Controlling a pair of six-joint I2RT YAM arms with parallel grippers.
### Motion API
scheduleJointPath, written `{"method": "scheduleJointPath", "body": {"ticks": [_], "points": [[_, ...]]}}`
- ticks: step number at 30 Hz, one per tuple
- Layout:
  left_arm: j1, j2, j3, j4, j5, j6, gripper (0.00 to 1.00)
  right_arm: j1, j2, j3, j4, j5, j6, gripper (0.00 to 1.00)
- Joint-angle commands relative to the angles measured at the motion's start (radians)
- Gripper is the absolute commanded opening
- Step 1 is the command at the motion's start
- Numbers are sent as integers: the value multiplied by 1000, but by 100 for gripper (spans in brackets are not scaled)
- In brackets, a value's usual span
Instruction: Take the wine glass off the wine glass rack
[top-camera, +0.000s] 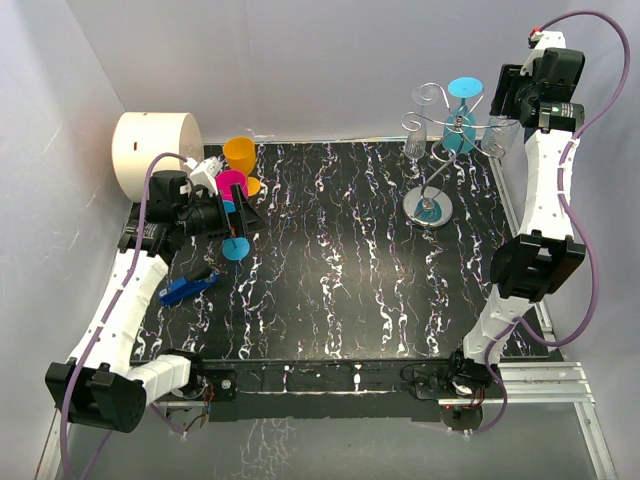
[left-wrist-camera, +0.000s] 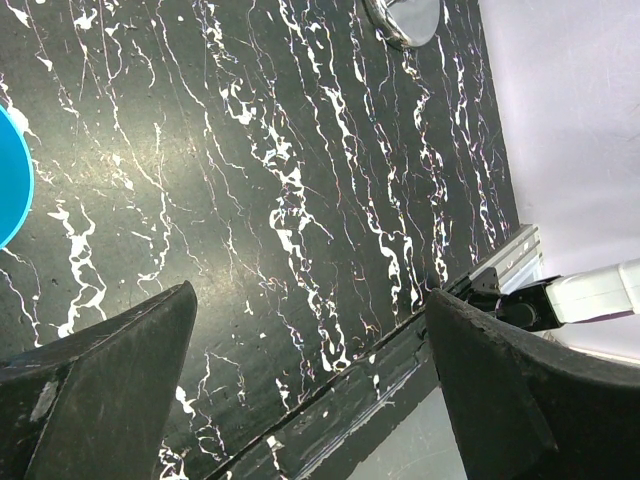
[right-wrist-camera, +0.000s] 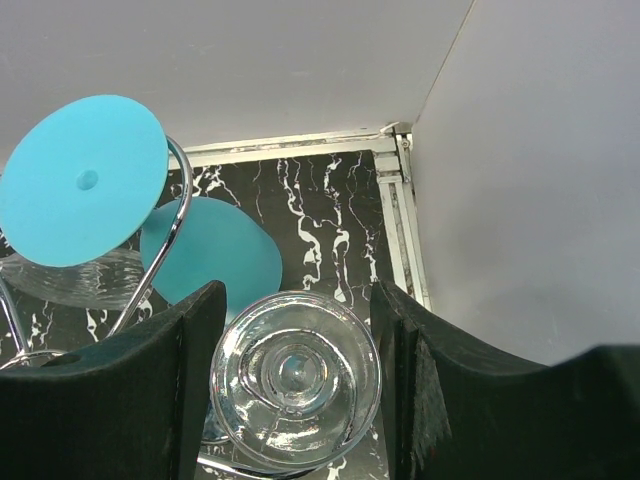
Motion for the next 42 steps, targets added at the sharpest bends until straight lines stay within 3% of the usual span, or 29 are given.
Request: {"method": "scheduleJointPath", "body": {"ticks": [1, 25, 42], "points": [[1, -27, 34, -4, 7, 7, 97, -4, -72, 16, 58, 5, 15, 26], [1, -28, 24, -1, 8, 10, 97, -13, -120, -9, 48, 47, 25, 25], [1, -28, 19, 2, 11, 12, 97, -15, -154, -67, 51, -8, 21, 22]]}}
